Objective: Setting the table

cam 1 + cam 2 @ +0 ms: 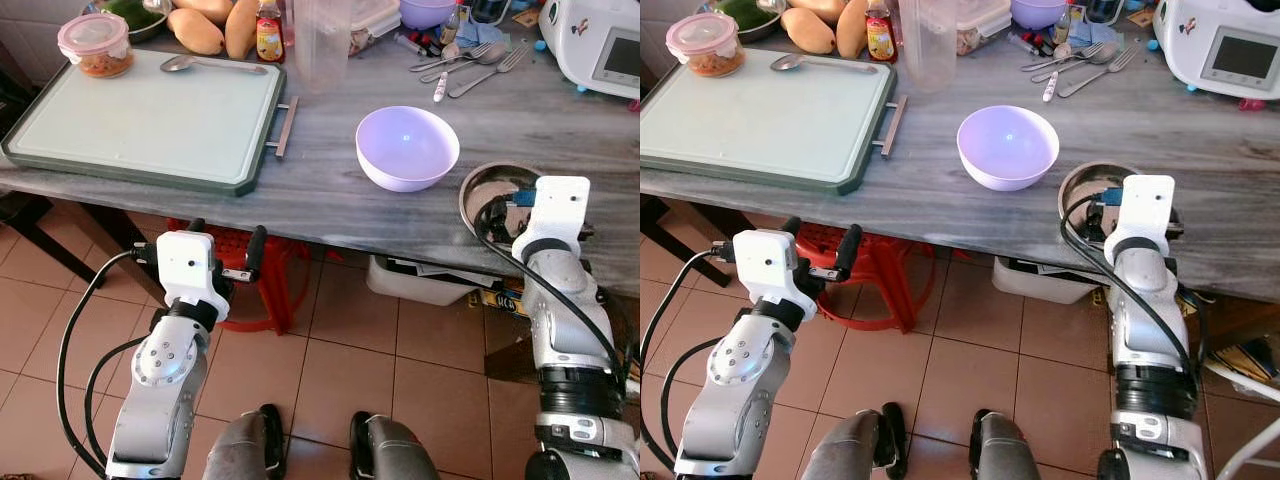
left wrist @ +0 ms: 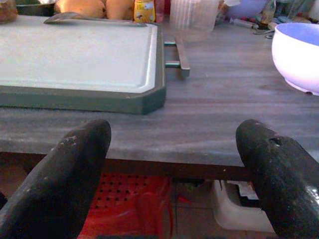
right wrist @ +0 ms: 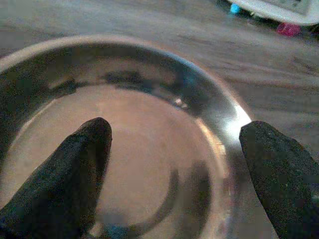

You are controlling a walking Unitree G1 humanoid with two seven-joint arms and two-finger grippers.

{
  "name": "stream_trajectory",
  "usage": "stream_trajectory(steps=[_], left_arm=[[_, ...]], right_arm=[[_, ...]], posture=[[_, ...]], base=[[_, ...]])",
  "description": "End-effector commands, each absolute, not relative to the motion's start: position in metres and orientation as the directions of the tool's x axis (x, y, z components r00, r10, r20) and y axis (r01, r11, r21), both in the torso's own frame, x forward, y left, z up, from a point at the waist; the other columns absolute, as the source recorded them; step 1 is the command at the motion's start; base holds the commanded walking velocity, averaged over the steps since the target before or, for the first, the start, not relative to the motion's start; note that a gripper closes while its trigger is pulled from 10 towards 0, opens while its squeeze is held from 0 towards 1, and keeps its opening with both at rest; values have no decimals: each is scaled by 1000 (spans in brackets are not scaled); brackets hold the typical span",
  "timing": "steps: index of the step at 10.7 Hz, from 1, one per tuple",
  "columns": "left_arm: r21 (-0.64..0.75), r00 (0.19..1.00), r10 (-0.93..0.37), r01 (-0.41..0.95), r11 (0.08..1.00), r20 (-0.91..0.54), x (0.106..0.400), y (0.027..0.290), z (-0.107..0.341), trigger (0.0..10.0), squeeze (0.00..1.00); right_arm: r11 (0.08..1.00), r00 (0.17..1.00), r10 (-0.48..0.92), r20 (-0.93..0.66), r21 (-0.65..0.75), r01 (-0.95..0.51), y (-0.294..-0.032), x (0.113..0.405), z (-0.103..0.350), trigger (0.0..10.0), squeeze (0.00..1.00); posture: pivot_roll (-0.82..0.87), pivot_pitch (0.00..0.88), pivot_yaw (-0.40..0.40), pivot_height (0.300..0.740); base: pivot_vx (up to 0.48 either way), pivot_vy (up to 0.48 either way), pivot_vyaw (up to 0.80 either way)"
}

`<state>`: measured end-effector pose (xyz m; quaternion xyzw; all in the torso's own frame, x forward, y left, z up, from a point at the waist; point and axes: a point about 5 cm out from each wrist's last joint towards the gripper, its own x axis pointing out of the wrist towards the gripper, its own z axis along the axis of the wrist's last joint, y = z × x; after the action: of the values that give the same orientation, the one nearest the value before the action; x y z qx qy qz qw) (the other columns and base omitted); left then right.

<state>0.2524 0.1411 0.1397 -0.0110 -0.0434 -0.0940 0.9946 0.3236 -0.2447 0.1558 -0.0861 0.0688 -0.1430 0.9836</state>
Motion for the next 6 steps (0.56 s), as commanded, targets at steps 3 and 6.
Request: stream_trajectory(steps=[3,6], left_arm=[[-14,977,-193,195,981,90,250,141,142,10000,0],[-14,978,-189,191,982,85,250,141,142,10000,0]], right_arm=[[960,954,-260,-150,-148,239,-244,327,154,10000,0],[968,964,-230,-136,-137,212,-237,335,160,10000,0]], posture=[[-18,226,-16,740],[-16,228,-16,740]], base=[[0,0,0],[0,0,0]])
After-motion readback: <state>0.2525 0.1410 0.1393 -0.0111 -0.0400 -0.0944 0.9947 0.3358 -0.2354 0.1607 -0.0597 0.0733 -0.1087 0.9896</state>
